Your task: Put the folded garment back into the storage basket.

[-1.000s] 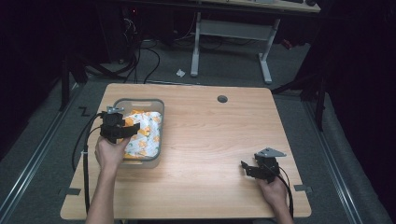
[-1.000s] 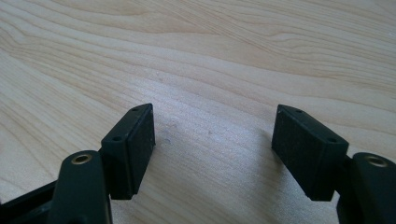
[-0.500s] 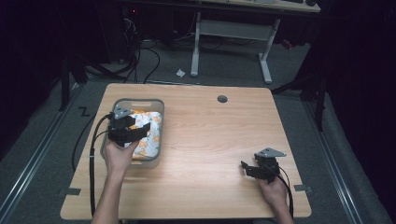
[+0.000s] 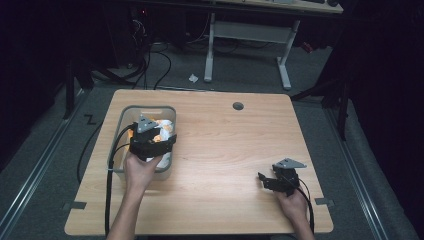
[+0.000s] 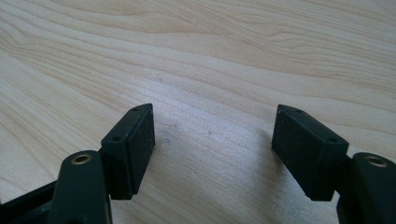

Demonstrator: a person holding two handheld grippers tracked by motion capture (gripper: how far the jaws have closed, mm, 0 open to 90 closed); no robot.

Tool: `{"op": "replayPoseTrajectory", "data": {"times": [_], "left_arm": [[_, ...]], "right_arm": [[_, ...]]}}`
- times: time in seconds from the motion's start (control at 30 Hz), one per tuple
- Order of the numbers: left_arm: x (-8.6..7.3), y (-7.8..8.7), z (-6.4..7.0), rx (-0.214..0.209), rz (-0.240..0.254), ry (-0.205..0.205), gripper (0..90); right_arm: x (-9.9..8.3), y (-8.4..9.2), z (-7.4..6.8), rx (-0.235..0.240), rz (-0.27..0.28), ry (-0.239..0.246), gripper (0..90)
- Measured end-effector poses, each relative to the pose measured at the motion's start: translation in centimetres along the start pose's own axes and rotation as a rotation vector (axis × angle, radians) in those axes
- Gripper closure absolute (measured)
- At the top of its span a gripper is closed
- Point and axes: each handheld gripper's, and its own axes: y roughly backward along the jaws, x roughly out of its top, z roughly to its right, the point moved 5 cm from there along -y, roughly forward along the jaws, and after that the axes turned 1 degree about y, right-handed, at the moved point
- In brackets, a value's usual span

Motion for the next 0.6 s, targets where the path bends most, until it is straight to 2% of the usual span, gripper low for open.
{"op": "replayPoseTrajectory", "data": {"times": [0.6], "left_arm": [[0.1,-0.4,2.9,-0.077,0.035,0.008,35.9]], "right_arm": [[0.0,0.0,0.0,0.0,0.0,0.0,30.4]]}}
